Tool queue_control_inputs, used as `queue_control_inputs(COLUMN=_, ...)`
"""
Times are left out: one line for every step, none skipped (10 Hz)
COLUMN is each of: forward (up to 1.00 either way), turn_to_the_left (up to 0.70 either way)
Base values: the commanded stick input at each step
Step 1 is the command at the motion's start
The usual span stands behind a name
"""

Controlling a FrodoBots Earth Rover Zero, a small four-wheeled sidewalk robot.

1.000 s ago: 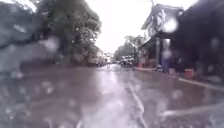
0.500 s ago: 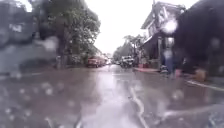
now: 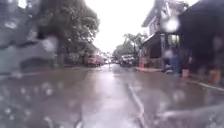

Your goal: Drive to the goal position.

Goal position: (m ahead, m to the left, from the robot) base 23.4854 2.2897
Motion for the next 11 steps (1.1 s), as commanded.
queue_control_inputs(forward=1.0, turn_to_the_left=0.0)
queue_control_inputs(forward=1.0, turn_to_the_left=0.0)
queue_control_inputs(forward=1.0, turn_to_the_left=0.0)
queue_control_inputs(forward=1.0, turn_to_the_left=0.0)
queue_control_inputs(forward=1.0, turn_to_the_left=0.0)
queue_control_inputs(forward=1.0, turn_to_the_left=0.0)
queue_control_inputs(forward=1.0, turn_to_the_left=0.0)
queue_control_inputs(forward=1.0, turn_to_the_left=0.0)
queue_control_inputs(forward=1.0, turn_to_the_left=0.0)
queue_control_inputs(forward=1.0, turn_to_the_left=0.0)
queue_control_inputs(forward=1.0, turn_to_the_left=0.0)
